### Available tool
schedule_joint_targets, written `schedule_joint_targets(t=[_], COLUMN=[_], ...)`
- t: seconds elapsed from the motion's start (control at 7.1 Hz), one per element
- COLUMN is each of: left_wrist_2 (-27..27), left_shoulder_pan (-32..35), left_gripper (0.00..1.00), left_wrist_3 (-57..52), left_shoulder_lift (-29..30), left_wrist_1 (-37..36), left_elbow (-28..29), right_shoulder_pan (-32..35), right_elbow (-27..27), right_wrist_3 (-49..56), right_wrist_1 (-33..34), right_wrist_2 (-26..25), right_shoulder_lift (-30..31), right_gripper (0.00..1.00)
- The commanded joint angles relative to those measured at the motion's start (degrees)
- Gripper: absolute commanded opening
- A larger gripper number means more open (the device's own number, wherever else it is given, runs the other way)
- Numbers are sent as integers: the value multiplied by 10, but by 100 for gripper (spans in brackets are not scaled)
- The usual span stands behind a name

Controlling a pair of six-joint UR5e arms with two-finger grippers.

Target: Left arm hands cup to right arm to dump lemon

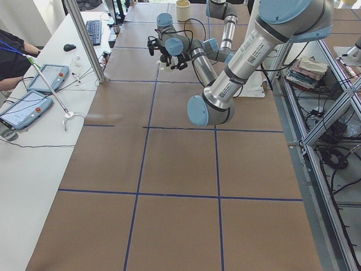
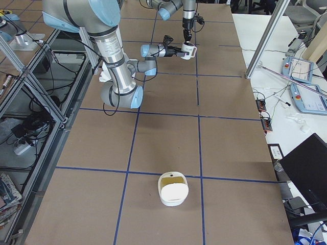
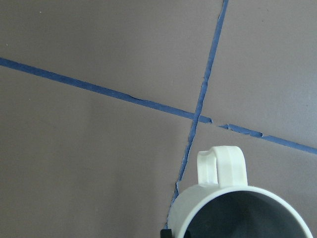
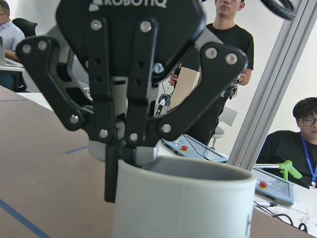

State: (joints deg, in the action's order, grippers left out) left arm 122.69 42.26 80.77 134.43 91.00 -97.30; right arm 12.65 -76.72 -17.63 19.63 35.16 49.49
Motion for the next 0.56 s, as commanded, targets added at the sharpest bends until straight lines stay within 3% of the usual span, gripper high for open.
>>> schedule_joint_targets(t=[0.0,0.42], left_wrist_2=[-10,-31], left_shoulder_pan=[0,7], left_gripper=[0,0], left_wrist_3=[5,11], left_shoulder_lift=[0,5], left_wrist_1=[1,2], left_elbow=[4,15], right_shoulder_pan=[-2,-10], right_elbow=[1,0], right_wrist_3=[0,1], right_wrist_1=[0,2], right_wrist_2=[0,-8], right_shoulder_lift=[1,0], right_gripper=[100,100])
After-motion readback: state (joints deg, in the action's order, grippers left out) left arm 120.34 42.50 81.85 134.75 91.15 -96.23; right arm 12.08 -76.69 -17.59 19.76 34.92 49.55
